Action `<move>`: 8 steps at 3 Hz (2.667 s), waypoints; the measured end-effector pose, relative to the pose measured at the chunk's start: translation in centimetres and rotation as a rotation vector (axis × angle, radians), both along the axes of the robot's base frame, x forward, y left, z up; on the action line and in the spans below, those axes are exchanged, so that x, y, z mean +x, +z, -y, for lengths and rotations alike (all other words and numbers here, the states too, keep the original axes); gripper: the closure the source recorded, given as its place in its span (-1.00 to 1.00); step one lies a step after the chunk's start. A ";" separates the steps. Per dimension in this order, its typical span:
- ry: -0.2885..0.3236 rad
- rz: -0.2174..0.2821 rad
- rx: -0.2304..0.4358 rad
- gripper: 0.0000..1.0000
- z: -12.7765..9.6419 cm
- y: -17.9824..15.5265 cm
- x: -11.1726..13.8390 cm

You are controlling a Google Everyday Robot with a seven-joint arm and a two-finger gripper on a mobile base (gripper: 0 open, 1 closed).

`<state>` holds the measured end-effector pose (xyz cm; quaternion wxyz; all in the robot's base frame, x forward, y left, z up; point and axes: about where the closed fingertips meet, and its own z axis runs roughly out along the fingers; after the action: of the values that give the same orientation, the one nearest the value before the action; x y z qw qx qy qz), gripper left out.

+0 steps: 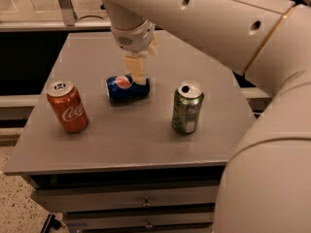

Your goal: Knock pepsi can over

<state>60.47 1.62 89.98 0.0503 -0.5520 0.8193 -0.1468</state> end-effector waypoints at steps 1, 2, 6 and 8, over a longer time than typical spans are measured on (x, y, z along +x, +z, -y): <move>0.013 0.001 0.001 -0.22 -0.1 0.0 0.1; 0.028 0.002 0.008 -0.26 -0.1 0.0 0.0; 0.076 0.026 0.077 -0.58 1.0 1.6 -1.2; 0.145 0.084 0.196 -0.56 2.2 4.1 -1.9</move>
Offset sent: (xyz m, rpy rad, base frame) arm -0.0127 -0.0092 0.0013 -0.0224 0.0390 0.0280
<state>58.53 -0.58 94.11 0.1486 -0.5957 0.7848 -0.0849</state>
